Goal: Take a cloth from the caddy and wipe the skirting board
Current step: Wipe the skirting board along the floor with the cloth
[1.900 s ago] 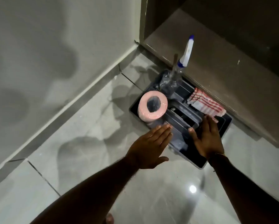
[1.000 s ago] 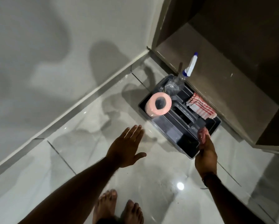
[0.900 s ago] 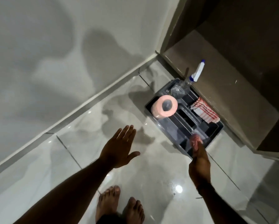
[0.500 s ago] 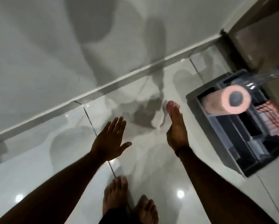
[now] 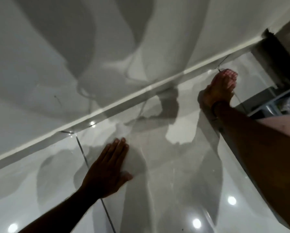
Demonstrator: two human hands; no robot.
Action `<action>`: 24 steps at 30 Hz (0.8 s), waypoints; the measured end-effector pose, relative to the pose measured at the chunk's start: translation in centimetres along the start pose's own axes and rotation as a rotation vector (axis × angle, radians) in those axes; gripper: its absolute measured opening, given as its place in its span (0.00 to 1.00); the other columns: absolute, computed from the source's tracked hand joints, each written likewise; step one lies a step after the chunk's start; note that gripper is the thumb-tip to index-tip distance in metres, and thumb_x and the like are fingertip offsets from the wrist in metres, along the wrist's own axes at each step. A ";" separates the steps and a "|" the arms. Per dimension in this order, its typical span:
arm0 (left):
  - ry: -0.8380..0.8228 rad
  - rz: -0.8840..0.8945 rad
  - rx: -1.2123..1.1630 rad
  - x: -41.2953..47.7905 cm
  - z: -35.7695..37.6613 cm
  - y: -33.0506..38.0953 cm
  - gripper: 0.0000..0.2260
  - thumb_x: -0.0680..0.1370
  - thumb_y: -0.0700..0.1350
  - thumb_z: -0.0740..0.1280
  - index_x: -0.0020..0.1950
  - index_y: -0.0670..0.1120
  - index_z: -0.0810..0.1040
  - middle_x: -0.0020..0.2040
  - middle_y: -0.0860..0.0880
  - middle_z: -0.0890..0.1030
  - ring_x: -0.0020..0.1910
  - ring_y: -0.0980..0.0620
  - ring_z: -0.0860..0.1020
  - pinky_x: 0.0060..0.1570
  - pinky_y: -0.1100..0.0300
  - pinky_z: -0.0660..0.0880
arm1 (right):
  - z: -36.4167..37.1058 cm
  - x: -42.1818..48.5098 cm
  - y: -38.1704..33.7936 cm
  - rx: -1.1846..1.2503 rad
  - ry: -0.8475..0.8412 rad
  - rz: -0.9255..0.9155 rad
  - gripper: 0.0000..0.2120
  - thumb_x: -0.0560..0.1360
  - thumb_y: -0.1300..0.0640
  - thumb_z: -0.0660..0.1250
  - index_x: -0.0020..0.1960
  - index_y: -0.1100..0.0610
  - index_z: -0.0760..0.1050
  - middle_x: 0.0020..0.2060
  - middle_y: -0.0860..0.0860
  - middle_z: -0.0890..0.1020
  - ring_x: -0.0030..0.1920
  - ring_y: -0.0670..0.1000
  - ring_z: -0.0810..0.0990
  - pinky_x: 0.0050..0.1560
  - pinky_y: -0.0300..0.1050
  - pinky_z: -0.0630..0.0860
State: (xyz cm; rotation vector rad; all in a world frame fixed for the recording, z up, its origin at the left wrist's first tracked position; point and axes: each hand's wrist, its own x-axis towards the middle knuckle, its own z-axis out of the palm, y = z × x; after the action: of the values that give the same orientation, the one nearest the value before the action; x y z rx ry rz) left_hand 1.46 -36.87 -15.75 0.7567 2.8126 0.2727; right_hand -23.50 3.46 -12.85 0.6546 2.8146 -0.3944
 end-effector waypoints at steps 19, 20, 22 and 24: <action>-0.101 -0.017 -0.026 0.1 -1.0 0.1 0.42 0.83 0.70 0.49 0.85 0.39 0.56 0.86 0.39 0.55 0.85 0.38 0.54 0.82 0.44 0.53 | 2.9 -2.6 -0.2 -0.110 0.150 -0.380 0.36 0.76 0.66 0.52 0.84 0.65 0.49 0.84 0.65 0.50 0.85 0.67 0.48 0.84 0.65 0.49; -0.103 -0.017 -0.027 0.1 -1.0 -0.2 0.42 0.83 0.70 0.48 0.86 0.40 0.56 0.87 0.39 0.54 0.86 0.39 0.54 0.82 0.44 0.52 | 2.1 -0.9 0.0 -0.119 0.113 -0.294 0.37 0.76 0.61 0.47 0.84 0.65 0.45 0.84 0.66 0.47 0.85 0.68 0.45 0.84 0.66 0.48; -0.116 -0.008 -0.035 0.0 -1.0 -1.0 0.42 0.83 0.70 0.48 0.86 0.41 0.54 0.87 0.40 0.54 0.86 0.40 0.52 0.82 0.44 0.52 | 1.5 -0.4 -1.4 -0.109 0.077 -0.234 0.41 0.71 0.56 0.41 0.84 0.66 0.42 0.84 0.67 0.45 0.84 0.70 0.43 0.84 0.67 0.46; -0.143 -0.006 -0.049 -0.8 -1.4 -1.4 0.42 0.83 0.71 0.49 0.87 0.42 0.52 0.87 0.41 0.53 0.86 0.40 0.52 0.82 0.44 0.53 | 2.8 -4.1 -4.1 -0.074 0.131 -0.266 0.40 0.73 0.59 0.48 0.84 0.64 0.43 0.84 0.65 0.47 0.84 0.69 0.46 0.84 0.67 0.51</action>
State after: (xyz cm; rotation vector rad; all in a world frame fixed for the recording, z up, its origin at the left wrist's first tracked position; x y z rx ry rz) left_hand 1.09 -38.66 -14.60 0.7267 2.6638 0.2737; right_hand -21.39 -2.56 -13.51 0.3000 3.0348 -0.2994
